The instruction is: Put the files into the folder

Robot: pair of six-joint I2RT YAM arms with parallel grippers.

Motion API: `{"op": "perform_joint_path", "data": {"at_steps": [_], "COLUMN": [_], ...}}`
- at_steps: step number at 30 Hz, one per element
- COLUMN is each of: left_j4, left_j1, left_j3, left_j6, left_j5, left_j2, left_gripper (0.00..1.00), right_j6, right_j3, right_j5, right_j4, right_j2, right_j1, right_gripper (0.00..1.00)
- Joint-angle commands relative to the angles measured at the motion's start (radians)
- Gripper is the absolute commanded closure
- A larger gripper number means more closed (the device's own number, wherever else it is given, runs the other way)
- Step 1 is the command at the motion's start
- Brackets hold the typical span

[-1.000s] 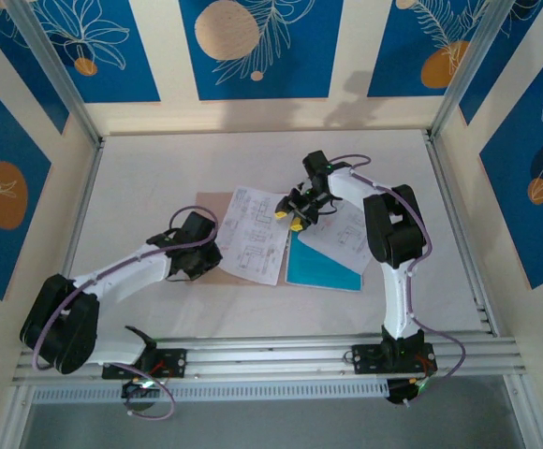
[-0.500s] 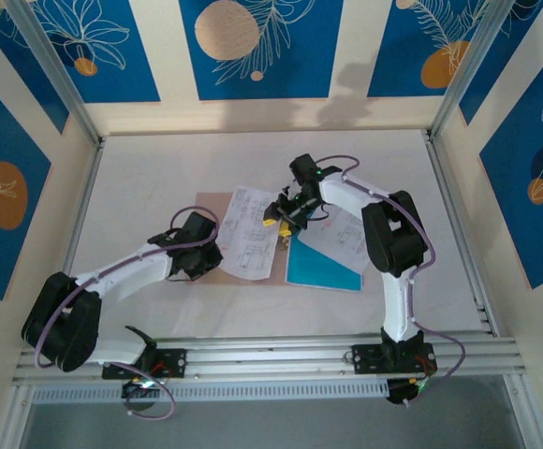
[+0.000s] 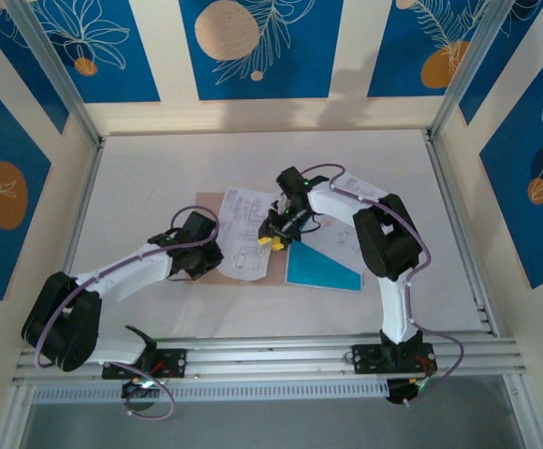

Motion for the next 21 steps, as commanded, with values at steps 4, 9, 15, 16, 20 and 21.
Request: {"op": "perform_joint_path", "data": {"at_steps": [4,9,15,16,20,21], "left_j4": [-0.003,-0.003,-0.015,-0.02,-0.071,-0.085], "left_j1": [0.002,0.002,0.002,0.002,0.007,0.014], "left_j3": [-0.007,-0.01,-0.007,-0.004,0.011,0.016], "left_j6": [0.02,0.02,0.022,0.023,0.035,0.04], "left_j5": [0.016,0.014,0.007,0.004,-0.015,-0.015], "left_j2": [0.011,0.006,-0.01,-0.016,-0.04,-0.046], "left_gripper": [1.0,1.0,1.0,1.0,0.74,0.7], "right_j6": [-0.025,-0.031,-0.067,-0.081,-0.147,-0.161], "right_j3": [-0.004,0.008,0.025,0.033,0.057,0.057], "right_j5": [0.008,0.023,0.088,0.107,0.171,0.181], "right_j4": [-0.029,-0.038,-0.083,-0.097,-0.145,-0.151], "right_j2": [-0.006,0.01,0.003,0.0,-0.024,-0.036], "right_j1": [0.012,0.022,0.018,0.016,-0.012,-0.021], "right_gripper": [0.74,0.8,0.98,1.0,1.0,1.0]}}
